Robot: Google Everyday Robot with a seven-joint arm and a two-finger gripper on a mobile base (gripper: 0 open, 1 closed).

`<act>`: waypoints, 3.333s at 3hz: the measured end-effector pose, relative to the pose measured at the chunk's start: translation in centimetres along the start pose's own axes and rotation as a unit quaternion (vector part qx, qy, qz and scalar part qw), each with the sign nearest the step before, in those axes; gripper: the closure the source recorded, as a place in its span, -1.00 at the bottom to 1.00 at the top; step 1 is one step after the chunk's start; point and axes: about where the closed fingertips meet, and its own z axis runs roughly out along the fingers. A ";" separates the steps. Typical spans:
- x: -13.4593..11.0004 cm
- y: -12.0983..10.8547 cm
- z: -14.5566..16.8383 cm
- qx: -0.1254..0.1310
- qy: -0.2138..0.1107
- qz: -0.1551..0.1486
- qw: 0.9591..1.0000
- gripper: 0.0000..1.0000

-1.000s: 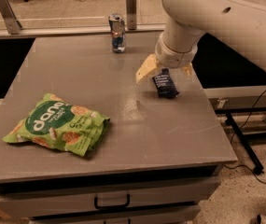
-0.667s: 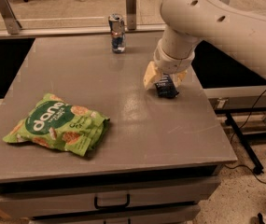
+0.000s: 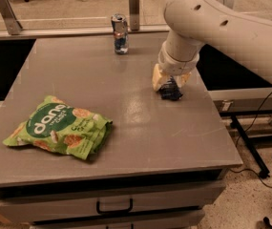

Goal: Move rxbar blueberry near green rice chip bag

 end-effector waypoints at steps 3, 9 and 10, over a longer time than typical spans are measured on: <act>0.4 1.4 -1.5 -0.035 0.002 -0.031 0.999 1.00; 6.9 15.2 -2.8 -0.174 0.059 -0.063 0.981 0.17; 7.7 17.4 -3.0 -0.194 0.062 -0.060 0.977 -0.28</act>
Offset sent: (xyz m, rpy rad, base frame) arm -0.1047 0.0730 0.0871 0.2190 0.1281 0.6509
